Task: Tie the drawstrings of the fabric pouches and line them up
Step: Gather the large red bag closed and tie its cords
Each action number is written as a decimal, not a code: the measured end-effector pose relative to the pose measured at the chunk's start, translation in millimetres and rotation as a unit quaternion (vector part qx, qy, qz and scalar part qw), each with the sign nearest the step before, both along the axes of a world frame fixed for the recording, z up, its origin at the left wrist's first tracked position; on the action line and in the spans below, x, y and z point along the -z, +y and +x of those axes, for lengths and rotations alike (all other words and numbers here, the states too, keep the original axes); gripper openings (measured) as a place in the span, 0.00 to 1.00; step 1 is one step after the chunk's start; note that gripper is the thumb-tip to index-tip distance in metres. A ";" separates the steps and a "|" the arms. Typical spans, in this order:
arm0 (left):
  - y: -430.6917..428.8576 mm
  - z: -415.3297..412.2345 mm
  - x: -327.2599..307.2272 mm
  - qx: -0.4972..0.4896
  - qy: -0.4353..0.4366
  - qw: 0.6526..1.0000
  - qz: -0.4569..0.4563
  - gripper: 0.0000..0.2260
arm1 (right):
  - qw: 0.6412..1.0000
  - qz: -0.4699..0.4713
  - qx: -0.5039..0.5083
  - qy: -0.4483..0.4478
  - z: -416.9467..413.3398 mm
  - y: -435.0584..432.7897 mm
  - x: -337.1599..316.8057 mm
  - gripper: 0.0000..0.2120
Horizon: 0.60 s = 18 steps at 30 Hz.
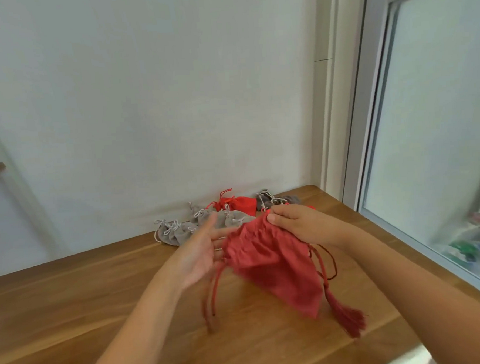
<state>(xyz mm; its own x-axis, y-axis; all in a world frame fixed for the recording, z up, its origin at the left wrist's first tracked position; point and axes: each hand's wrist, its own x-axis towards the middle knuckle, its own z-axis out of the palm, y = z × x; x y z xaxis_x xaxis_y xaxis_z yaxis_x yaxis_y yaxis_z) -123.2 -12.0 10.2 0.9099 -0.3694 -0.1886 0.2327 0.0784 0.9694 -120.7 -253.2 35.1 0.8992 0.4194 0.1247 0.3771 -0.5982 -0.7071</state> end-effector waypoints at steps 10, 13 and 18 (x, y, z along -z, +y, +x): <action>-32.3 -15.2 4.3 0.025 -0.224 0.902 0.368 0.17 | 1.000 0.016 -0.010 -0.002 -19.4 -7.7 -22.3 0.14; -40.4 -15.1 9.7 0.027 -0.220 0.923 0.314 0.07 | 0.999 0.042 -0.014 0.023 -21.2 -14.4 -25.5 0.14; -59.4 -10.3 14.7 -0.074 -0.088 0.986 0.122 0.07 | 0.990 0.115 -0.021 0.076 -14.8 -20.6 -17.6 0.17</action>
